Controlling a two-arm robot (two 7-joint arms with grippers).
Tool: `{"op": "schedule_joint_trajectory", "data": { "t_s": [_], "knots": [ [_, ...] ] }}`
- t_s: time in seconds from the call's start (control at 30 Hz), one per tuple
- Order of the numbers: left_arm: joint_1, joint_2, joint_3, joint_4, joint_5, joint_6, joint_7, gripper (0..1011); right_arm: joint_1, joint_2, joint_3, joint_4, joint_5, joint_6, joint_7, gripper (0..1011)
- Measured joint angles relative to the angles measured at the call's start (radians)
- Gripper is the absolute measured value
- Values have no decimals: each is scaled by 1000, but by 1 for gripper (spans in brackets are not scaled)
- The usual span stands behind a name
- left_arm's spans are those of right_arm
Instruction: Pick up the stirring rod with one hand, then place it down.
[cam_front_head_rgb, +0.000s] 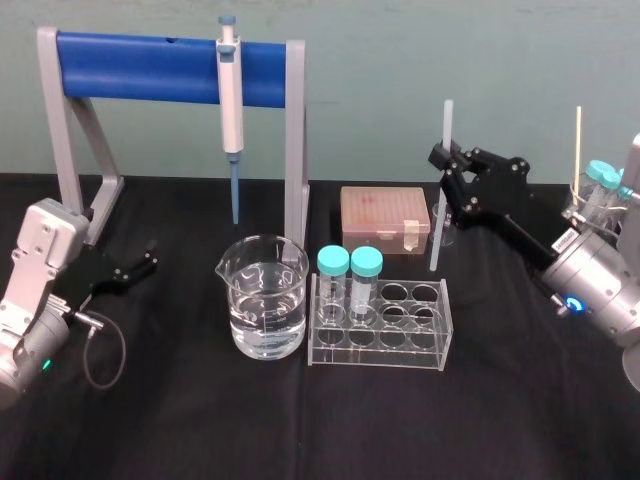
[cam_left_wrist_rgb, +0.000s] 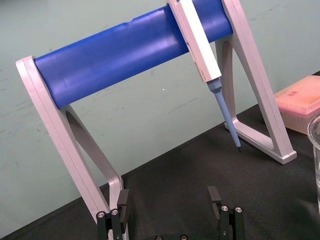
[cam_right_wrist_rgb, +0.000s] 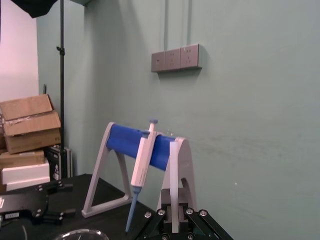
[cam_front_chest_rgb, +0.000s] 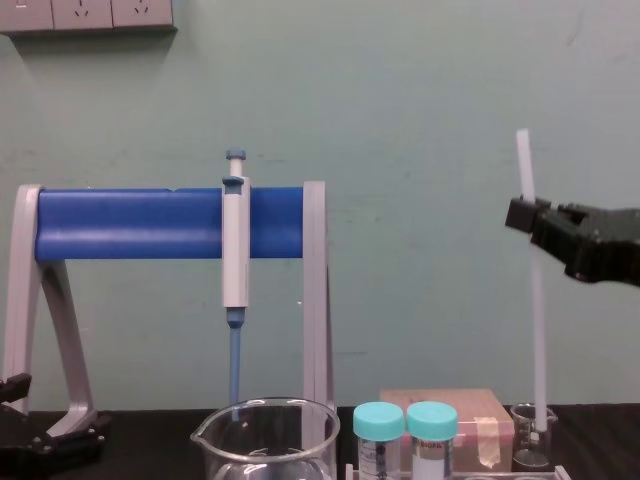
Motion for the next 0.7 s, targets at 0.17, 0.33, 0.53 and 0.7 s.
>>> {"op": "schedule_joint_trajectory", "data": {
  "t_s": [0.17, 0.33, 0.53, 0.7],
  "knots": [
    [0, 0, 0, 0, 0, 0, 0, 1000, 9, -11, -15, 46, -9, -22, 12, 69],
    [0, 0, 0, 0, 0, 0, 0, 1000, 20, -24, -26, 91, -34, -48, 14, 69],
    [0, 0, 0, 0, 0, 0, 0, 1000, 33, -37, -34, 129, -63, -59, 7, 68],
    [0, 0, 0, 0, 0, 0, 0, 1000, 42, -45, -39, 150, -71, -57, 7, 69]
  ]
}}
